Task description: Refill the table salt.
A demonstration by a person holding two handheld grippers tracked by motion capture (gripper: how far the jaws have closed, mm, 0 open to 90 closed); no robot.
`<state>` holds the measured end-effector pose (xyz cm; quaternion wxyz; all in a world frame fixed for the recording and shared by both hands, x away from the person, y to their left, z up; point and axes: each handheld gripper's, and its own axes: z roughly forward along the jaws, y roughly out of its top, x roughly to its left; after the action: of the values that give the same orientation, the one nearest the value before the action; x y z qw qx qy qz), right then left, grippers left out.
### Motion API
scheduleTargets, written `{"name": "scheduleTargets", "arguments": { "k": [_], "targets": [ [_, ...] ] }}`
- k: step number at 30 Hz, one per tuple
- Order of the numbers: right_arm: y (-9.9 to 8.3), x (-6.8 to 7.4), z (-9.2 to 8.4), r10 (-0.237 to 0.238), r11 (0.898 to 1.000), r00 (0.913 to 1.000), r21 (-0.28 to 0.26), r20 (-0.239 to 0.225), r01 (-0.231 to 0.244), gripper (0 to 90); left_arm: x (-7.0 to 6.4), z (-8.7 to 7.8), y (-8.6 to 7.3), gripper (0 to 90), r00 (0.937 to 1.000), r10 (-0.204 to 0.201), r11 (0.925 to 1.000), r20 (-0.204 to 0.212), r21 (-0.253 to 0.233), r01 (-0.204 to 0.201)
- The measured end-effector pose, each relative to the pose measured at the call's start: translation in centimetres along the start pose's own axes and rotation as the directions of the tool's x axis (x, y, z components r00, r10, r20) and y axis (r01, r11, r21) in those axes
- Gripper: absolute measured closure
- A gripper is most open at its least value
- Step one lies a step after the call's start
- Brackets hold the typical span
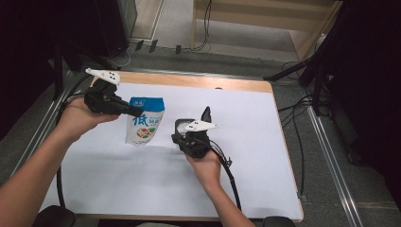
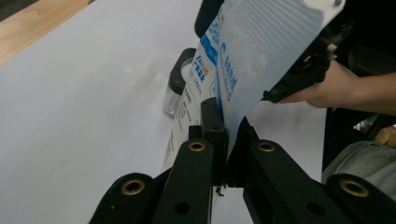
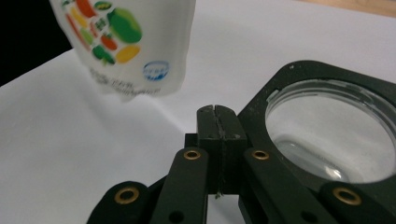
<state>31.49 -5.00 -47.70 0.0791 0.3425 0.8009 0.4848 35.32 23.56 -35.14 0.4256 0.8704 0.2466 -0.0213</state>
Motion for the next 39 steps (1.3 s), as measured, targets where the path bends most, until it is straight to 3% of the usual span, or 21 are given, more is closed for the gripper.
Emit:
{"name": "scheduleTargets", "arguments": {
  "k": [7, 16, 19, 22, 28, 29, 34, 39],
  "targets": [
    [0.6, 1.0, 1.3, 0.012, 0.999, 0.9998, -0.04, 0.019, -0.011, 90.0, -1.0, 0.5, 0.8, 90.0, 0.9989, 0.013, 0.9999, 0.044, 0.001, -0.013],
    [0.8, 1.8, 3.0, 0.019, 0.998, 0.9984, -0.064, 0.053, -0.015, 90.0, -1.8, 0.3, 1.1, 90.0, 0.9979, 0.019, 0.9997, 0.061, 0.013, -0.02],
    [0.7, 2.0, 3.3, 0.002, 0.998, 0.9974, -0.066, 0.072, 0.003, 90.0, -2.1, 0.1, 1.1, 90.0, 0.9981, 0.026, 0.9995, 0.055, 0.014, -0.027],
    [0.7, 2.2, 3.4, 0.003, 0.996, 0.9982, -0.085, 0.06, 0.002, 90.0, -1.9, 0.3, 1.1, 90.0, 0.9982, -0.002, 0.9998, 0.059, 0.021, 0.001],
    [0.4, 2.9, 4.2, -0.046, 0.995, 0.9965, -0.083, 0.07, 0.052, 90.0, -1.8, 0.9, 1.1, 90.0, 0.9974, -0.027, 0.9991, 0.067, 0.035, 0.025],
    [0.3, 3.0, 4.3, -0.058, 0.994, 0.9959, -0.086, 0.07, 0.064, 90.0, -1.7, 0.9, 1.1, 90.0, 0.9957, -0.035, 0.9987, 0.086, 0.04, 0.032],
    [0.0, 3.3, 5.1, -0.08, 0.993, 0.9947, -0.081, 0.065, 0.085, 90.0, -2.0, 1.2, 1.4, 90.0, 0.9945, -0.036, 0.9986, 0.098, 0.043, 0.032],
    [-0.5, 3.8, 5.5, -0.096, 0.992, 0.9944, -0.083, 0.044, 0.1, 90.0, -1.0, 1.6, 1.5, 90.0, 0.9902, -0.102, 0.9942, 0.096, 0.044, 0.098]
  ]
}}
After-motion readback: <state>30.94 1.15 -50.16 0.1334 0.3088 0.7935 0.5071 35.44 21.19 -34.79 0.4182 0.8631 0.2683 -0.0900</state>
